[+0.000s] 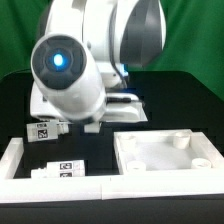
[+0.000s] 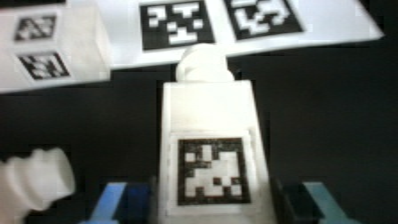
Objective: Assemble one leg
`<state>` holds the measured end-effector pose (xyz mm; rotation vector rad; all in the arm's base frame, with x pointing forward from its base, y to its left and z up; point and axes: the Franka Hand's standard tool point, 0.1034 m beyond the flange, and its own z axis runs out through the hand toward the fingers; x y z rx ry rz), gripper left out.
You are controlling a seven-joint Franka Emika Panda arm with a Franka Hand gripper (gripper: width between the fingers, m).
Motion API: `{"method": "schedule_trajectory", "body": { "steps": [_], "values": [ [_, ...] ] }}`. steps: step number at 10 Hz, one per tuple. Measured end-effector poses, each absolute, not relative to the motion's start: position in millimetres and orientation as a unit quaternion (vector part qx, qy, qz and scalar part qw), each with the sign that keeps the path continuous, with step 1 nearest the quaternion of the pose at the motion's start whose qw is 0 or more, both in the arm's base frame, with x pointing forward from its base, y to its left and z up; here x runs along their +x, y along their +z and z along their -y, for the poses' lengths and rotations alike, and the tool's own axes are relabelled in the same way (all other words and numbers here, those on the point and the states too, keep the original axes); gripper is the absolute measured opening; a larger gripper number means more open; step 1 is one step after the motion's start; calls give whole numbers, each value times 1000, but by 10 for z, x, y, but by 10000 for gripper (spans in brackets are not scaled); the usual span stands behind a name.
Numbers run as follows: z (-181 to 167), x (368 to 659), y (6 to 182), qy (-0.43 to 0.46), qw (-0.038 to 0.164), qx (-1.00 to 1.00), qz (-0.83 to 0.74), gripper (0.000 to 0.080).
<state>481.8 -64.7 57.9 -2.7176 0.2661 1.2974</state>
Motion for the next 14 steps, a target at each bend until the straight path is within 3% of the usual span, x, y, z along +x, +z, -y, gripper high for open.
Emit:
{"method": "schedule_trajectory", "body": {
  "steps": [2,5,6,7,9,10,11,14],
  "values": [
    [556,4946,765,399,54,-911,-88,284],
    [521,5105,742,320,42,-942,-86,285],
    [313,5218,836,282,7,-955,-91,285],
    [58,5386,973,250,1,-965,-77,285],
    [-274,5831,1431,132,5,-989,-67,285],
    [-354,5877,1483,80,8,-994,-68,285],
    [-285,5794,1427,65,14,-995,-80,285],
    [-345,5928,1410,-42,13,-996,-79,285]
  ]
}}
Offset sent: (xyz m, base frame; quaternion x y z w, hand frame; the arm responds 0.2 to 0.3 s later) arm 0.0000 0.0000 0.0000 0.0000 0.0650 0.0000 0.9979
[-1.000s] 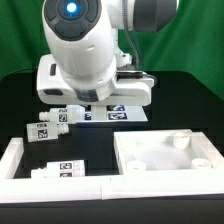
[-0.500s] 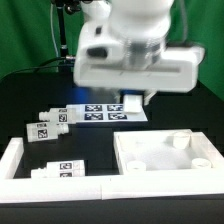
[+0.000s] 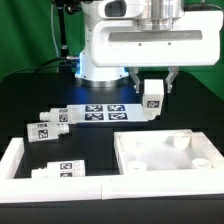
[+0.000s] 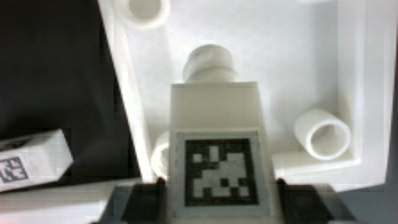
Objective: Assemble one leg
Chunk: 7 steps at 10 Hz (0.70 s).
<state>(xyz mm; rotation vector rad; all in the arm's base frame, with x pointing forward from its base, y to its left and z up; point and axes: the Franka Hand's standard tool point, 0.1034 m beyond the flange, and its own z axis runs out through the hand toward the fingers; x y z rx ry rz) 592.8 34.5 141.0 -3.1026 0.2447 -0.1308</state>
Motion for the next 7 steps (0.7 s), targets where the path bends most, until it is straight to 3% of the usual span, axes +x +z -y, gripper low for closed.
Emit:
{"method": "schedule_trajectory", "body": {
  "steps": [4,7],
  "values": [
    [-796,6159,1265,-199,20,-977,-72,285],
    [-911,6113,1262,-238,19,-969,-68,285]
  ]
}}
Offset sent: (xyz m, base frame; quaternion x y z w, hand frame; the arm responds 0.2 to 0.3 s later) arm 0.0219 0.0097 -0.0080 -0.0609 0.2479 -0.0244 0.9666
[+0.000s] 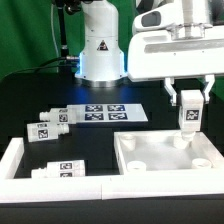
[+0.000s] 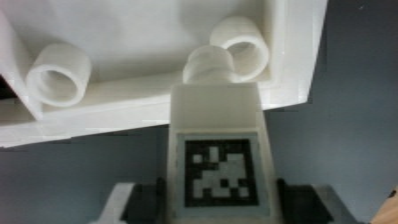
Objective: Assemble one leg
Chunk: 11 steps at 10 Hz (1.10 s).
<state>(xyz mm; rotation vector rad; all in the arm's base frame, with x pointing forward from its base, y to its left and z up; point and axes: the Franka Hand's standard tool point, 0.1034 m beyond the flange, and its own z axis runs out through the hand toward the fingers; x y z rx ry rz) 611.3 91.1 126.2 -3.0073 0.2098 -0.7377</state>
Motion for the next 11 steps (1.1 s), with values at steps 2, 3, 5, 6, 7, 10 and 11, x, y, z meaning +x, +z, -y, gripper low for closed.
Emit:
{"method": "schedule_trajectory", "body": {
  "steps": [2,3,5,6,7,10,11],
  "values": [
    [-911,6111,1246,-239,17,-969,-61,285],
    [-938,6102,1181,-239,11,-970,-44,285],
    [-985,6198,1171,-256,7,-966,-37,285],
    [-956,6248,1167,-263,4,-964,-30,285],
    [-926,6273,1191,-259,7,-965,-44,285],
    [-885,6265,1216,-247,15,-967,-64,285],
    [-887,6264,1213,-247,15,-967,-64,285]
  ]
}}
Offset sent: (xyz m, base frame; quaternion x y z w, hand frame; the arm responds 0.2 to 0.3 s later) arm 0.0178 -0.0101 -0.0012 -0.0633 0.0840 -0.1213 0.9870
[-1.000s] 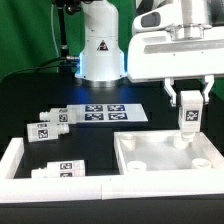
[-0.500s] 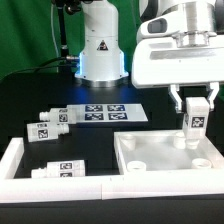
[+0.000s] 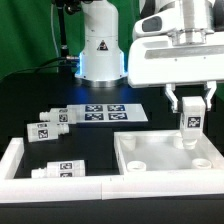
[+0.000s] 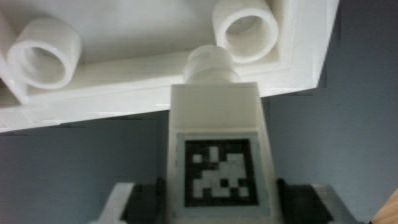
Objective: Assemble one leg
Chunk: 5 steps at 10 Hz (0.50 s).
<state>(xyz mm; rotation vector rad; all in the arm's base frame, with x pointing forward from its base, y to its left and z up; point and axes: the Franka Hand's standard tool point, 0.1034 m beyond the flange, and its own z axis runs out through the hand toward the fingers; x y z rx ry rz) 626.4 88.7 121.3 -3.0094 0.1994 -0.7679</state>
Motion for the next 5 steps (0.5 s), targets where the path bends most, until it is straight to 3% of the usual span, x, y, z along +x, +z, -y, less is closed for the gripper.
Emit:
{"method": "schedule_trajectory", "body": {
  "steps": [2,5],
  "values": [
    [-1045,6255,1066,-252,12,-966,-51,285],
    [-1238,6260,986,-252,9,-967,-32,285]
  ]
}}
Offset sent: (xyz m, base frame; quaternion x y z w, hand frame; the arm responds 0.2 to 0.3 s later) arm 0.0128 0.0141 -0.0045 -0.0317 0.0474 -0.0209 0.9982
